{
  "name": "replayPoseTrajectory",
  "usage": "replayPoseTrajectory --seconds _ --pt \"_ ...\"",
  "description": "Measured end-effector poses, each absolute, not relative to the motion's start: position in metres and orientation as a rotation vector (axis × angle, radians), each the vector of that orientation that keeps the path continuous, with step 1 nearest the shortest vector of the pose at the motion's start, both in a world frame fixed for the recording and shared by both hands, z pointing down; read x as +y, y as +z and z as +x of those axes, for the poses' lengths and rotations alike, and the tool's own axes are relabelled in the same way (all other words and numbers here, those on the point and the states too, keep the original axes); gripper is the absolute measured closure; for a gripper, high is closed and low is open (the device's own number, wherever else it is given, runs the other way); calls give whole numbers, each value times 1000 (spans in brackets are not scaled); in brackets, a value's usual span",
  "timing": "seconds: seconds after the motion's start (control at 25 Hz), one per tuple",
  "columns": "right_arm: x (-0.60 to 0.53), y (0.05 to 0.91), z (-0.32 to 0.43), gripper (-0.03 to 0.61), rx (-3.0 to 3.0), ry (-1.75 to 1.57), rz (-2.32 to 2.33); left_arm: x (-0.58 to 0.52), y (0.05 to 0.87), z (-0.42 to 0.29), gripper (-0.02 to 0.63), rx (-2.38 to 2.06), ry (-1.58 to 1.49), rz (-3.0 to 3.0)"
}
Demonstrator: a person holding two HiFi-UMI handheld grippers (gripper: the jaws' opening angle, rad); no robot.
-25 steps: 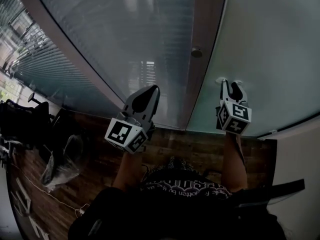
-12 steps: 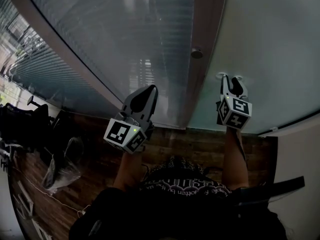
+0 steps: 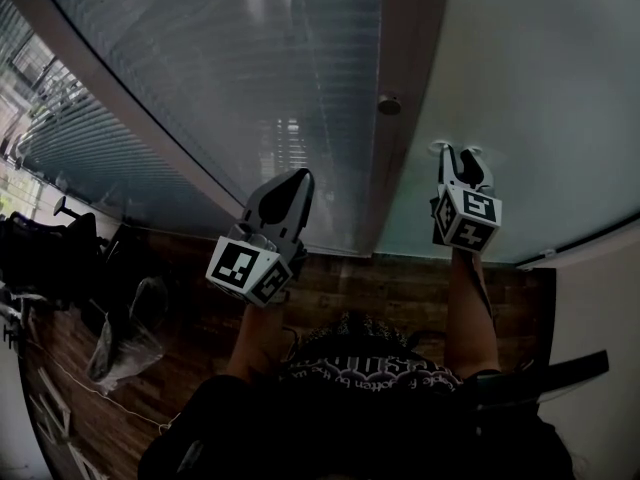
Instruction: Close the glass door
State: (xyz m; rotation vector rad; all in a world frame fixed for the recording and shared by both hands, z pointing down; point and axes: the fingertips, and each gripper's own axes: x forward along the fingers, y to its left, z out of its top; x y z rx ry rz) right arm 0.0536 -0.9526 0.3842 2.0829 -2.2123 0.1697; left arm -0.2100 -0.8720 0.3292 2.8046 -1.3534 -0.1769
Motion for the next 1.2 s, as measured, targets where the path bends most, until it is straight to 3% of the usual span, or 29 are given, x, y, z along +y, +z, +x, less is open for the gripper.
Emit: replayPoseTrajectory --seconds 0.48,0.96,1.2 --pt "-919 385 57 463 -2218 103 2063 -860 326 -203 612 -1313 -218 2827" --pt "-864 329 56 468 -2380 -59 2111 -853 319 -168 612 -1259 -171 2913" --pt "-852 325 60 567 -2372 -93 2106 -855 310 -152 612 -1266 -173 2938"
